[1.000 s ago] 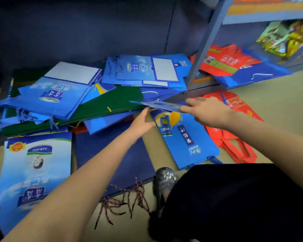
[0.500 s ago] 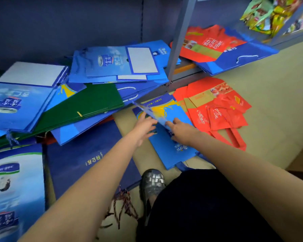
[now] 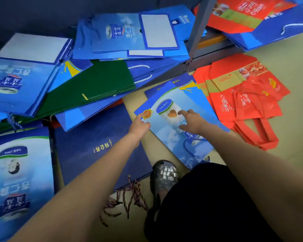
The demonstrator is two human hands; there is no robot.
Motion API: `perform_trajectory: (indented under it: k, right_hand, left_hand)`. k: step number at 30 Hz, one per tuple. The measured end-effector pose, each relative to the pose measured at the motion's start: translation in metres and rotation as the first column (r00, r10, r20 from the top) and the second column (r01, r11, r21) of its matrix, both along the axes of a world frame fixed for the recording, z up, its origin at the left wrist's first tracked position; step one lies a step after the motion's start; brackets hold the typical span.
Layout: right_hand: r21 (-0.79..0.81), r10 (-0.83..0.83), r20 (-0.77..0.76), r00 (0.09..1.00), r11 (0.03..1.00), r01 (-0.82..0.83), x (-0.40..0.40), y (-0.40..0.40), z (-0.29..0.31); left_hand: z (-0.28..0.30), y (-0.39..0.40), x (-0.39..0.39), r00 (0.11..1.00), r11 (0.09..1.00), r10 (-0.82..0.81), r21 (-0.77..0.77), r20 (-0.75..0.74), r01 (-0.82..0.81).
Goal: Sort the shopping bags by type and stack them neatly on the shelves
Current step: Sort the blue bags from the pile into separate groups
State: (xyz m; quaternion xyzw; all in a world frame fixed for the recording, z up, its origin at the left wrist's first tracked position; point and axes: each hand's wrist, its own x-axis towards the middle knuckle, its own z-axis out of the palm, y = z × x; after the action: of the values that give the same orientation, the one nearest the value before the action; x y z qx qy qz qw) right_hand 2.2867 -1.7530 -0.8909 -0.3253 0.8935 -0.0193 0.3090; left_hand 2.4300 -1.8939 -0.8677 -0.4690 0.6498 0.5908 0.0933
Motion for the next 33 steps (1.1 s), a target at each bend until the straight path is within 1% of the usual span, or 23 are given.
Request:
perform_trajectory:
  k: [2,4,6,8,10,12,13,15,17,19,20,22,24,26,28,30,33]
  right_hand:
    - [-0.001,-0.022,-0.014,1.000,1.000,0.022,-0.013,-0.004,-0.019]
    - [0.010,-0.087,-0.048,0.995,0.996,0.088,-0.027,-0.007,-0.034]
    - [0.071,-0.163,-0.083,0.983,0.983,0.169,-0.043,-0.006,-0.045]
    - [0.152,-0.202,-0.091,0.975,0.965,0.214,-0.053,-0.004,-0.053]
    - [0.186,-0.195,-0.123,0.973,0.959,0.216,-0.058,-0.005,-0.059]
    - [0.186,-0.201,-0.164,0.966,0.955,0.230,-0.063,-0.005,-0.060]
    - [0.187,-0.194,-0.174,0.965,0.956,0.226,-0.064,-0.005,-0.058]
    - [0.206,-0.187,-0.149,0.971,0.955,0.215,-0.059,-0.003,-0.054]
    - [0.151,-0.288,-0.091,0.953,0.942,0.299,-0.051,0.001,-0.051]
    - [0.030,-0.394,-0.018,0.919,0.919,0.394,-0.048,0.003,-0.037]
    - [-0.029,-0.418,0.007,0.908,0.908,0.418,-0.050,0.004,-0.024]
    - [-0.134,-0.426,0.007,0.905,0.896,0.423,-0.054,0.005,0.011]
    - [-0.210,-0.376,-0.041,0.926,0.909,0.360,-0.049,0.009,0.054]
    - [-0.277,-0.241,-0.106,0.965,0.939,0.204,-0.034,0.009,0.099]
    - [-0.301,-0.089,-0.185,0.979,0.953,0.030,-0.016,0.007,0.139]
    - [-0.315,0.010,-0.290,0.957,0.943,-0.105,0.001,0.001,0.176]
    - [-0.387,0.031,-0.501,0.865,0.886,-0.256,0.032,-0.019,0.233]
  left_hand:
    - [-0.015,0.003,-0.006,1.000,1.000,0.002,-0.001,0.015,-0.002]
    - [-0.028,0.004,-0.012,0.999,1.000,0.019,0.011,0.026,-0.019]
    - [-0.039,0.004,-0.019,0.999,1.000,0.011,0.028,0.049,-0.013]
    - [-0.045,0.003,-0.022,0.998,0.999,0.003,0.047,0.067,-0.006]
    - [-0.048,0.002,-0.021,0.997,0.997,-0.010,0.081,0.079,0.004]
    - [-0.048,0.000,-0.016,0.995,0.995,-0.005,0.100,0.103,-0.006]
    - [-0.047,-0.001,-0.014,0.994,0.995,-0.004,0.095,0.112,-0.006]
    - [-0.043,-0.004,-0.008,0.994,0.998,0.001,0.063,0.113,-0.008]
    - [-0.034,-0.010,-0.002,0.997,1.000,0.003,0.008,0.080,-0.003]
    - [-0.022,-0.016,0.003,0.998,0.994,-0.045,-0.101,0.052,0.050]
    - [-0.016,-0.018,0.007,0.997,0.985,-0.066,-0.155,0.042,0.072]
    - [-0.007,-0.021,0.013,0.997,0.971,-0.075,-0.226,0.031,0.080]
    - [0.005,-0.016,0.016,0.998,0.969,-0.065,-0.238,0.007,0.065]
    - [0.023,-0.005,0.015,0.996,0.975,-0.051,-0.219,-0.070,0.035]
    - [0.046,0.003,0.015,0.987,0.978,-0.050,-0.209,-0.155,0.016]
    - [0.069,0.004,0.019,0.971,0.983,-0.013,-0.183,-0.240,-0.032]
    - [0.096,-0.011,0.037,0.923,0.983,0.154,-0.041,-0.353,-0.180]
